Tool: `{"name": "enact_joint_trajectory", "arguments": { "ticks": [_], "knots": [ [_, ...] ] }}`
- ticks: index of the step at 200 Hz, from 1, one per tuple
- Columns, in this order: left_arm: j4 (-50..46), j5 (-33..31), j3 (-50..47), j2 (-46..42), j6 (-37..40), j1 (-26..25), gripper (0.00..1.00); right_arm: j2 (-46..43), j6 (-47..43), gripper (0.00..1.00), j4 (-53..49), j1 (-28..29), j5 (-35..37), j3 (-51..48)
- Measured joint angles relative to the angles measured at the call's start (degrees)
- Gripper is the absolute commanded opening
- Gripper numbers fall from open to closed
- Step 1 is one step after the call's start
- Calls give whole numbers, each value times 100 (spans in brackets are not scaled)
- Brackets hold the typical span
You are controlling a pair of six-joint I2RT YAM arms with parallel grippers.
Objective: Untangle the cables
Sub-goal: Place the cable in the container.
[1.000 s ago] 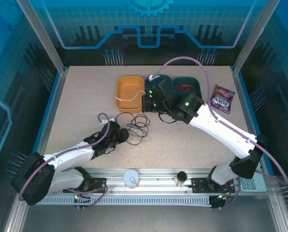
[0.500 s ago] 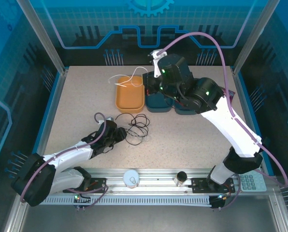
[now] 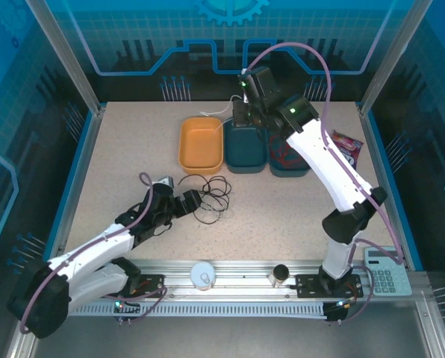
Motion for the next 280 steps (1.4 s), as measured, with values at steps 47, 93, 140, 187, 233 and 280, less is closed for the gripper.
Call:
{"name": "enact_joint_trajectory", "arguments": {
  "ticks": [47, 93, 140, 187, 233, 280],
  "knots": [
    [-442, -28, 192, -474, 129, 0, 99, 1008, 144, 0, -42, -616, -61, 48],
    [-721, -74, 271, -490, 225, 26, 99, 1867, 444, 0, -378, -949, -42, 101],
    [-789, -70, 299, -361, 284, 33, 99, 2249, 623, 0, -756, -1158, -44, 101],
    [-811, -70, 387, -271, 295, 37, 99, 2651, 619, 1, -769, -1154, -197, 175],
    [-907, -66, 391, -271, 350, 42, 99, 3119, 621, 11, -876, -1143, -232, 306],
    [-935, -63, 389, -271, 437, 61, 99, 3014, 579, 42, -949, -1054, -92, 151]
  ]
}}
